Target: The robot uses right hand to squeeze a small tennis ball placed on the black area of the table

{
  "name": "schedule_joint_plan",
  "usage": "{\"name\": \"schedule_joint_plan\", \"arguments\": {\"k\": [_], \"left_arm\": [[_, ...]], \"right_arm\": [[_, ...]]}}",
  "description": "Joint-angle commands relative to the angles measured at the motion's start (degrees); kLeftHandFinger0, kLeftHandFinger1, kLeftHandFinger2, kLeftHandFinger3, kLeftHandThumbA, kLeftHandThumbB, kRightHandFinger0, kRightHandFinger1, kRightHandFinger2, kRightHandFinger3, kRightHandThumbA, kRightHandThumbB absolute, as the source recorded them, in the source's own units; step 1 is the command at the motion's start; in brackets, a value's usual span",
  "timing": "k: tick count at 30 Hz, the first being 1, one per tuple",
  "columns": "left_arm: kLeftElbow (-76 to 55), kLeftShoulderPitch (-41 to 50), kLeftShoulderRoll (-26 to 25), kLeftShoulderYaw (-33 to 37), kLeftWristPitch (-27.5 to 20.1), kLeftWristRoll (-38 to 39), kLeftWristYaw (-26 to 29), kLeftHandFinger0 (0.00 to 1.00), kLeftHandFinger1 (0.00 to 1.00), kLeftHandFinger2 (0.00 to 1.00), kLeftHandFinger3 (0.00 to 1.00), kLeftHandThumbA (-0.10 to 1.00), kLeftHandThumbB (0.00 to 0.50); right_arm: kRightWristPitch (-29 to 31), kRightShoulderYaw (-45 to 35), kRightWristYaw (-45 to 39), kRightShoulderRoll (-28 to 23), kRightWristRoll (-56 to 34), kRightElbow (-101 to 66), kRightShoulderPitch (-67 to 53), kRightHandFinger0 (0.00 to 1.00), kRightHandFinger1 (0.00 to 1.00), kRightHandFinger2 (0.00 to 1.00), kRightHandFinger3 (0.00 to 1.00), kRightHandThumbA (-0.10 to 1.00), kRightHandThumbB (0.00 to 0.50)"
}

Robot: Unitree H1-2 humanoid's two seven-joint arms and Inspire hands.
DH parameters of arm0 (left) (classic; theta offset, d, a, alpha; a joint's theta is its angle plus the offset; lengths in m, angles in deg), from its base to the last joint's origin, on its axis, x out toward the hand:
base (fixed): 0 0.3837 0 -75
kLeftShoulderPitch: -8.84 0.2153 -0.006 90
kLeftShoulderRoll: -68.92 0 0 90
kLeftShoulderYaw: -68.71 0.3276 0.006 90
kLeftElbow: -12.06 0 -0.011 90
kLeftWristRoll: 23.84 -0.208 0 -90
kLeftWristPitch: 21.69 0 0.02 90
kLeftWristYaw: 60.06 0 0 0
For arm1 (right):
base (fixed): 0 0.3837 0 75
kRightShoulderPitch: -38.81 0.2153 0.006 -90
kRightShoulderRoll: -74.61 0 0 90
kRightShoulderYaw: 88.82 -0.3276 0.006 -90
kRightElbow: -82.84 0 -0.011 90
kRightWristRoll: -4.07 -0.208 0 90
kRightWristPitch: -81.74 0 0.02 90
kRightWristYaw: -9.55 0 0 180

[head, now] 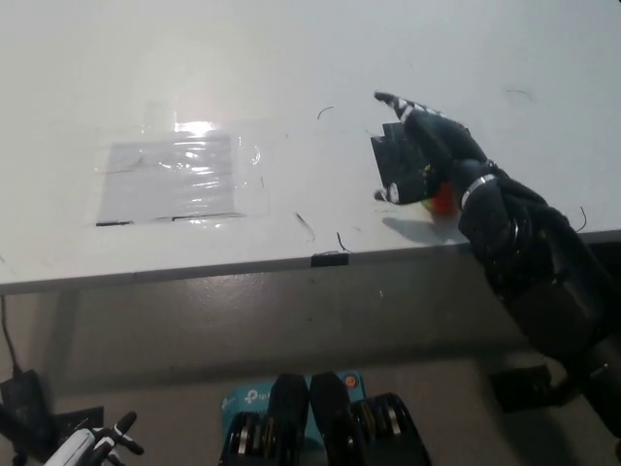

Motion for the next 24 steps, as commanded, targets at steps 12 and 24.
{"name": "schedule_joint_plan", "arguments": {"k": [12,24], "left_arm": [[-1.6,0.4,-0.9,-0.9,-0.1,-0.2,-0.6,0.18,0.14,0.31,0.44,1.0,0.5],[-2.0,-1.2,-1.0,-0.1,0.1,-0.7,-1.3,0.16,0.13,0.32,0.48,1.0,0.5]], "right_arm": [[5.2,1.4,1.8,-2.1,5.4,3.8,2.3,1.0,1.0,1.0,1.0,0.97,0.5],[9.8,-2.4,-0.3,1.5,-1.5,9.2,0.7,1.0,1.0,1.0,1.0,0.62,0.317]]}}
